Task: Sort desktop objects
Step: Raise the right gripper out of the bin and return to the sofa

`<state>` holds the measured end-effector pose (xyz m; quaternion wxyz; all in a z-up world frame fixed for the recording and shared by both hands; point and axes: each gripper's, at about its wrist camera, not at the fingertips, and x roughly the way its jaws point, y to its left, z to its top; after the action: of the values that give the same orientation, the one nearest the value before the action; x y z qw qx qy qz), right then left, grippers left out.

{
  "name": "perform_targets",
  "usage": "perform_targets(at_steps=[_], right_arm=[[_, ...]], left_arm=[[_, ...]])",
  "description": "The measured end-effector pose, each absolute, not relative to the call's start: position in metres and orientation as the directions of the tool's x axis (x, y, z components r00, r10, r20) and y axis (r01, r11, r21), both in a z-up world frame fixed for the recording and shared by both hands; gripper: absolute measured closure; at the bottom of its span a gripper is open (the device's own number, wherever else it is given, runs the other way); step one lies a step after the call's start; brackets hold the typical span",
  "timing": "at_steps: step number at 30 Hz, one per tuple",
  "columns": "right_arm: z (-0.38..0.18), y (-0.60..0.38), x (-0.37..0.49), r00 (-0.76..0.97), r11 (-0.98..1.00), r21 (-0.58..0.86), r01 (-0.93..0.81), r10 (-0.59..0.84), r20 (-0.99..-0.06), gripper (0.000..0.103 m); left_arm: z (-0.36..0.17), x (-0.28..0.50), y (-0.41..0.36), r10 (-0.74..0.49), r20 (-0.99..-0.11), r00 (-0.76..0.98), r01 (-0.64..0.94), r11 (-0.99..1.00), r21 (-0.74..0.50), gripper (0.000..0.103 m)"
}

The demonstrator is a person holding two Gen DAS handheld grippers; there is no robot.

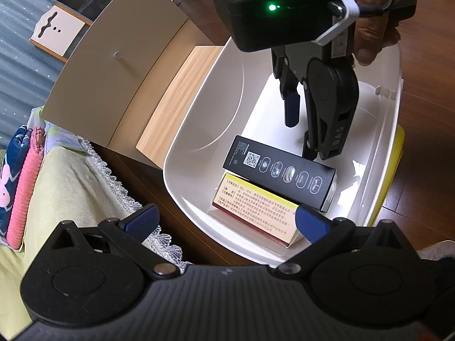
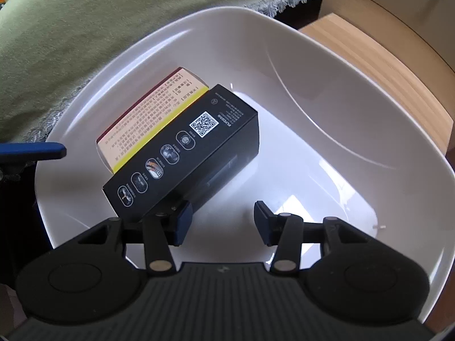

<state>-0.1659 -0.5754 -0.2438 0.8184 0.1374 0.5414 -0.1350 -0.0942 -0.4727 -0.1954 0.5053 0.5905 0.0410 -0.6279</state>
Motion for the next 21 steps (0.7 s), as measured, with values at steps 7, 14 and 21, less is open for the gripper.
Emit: perform_targets(at_steps=[7,14,21], right_arm=[[-0.246,-0.572,-0.163,0.364,0.918,0.064,0.391,-0.090,-0.927,0.059],[-0.240,-0.571,-0.165,0.354,0.895,0.042,0.444,-0.132,-0.926,0.052],[-0.235,-0.571,-0.171,0.348,0.881,0.044,0.470,-0.139,-0.927,0.051]], left_arm=[[-0.195,-0.094,-0.472,-0.585,-0.783,0.209,0.682,-0.487,0.546,0.000],[-0.196,-0.093,-0.472,-0.581,-0.786,0.211,0.678,-0.493,0.546,0.000],[-0.199,-0.094,-0.472,-0.573,-0.791,0.214,0.673,-0.501,0.545,0.000]])
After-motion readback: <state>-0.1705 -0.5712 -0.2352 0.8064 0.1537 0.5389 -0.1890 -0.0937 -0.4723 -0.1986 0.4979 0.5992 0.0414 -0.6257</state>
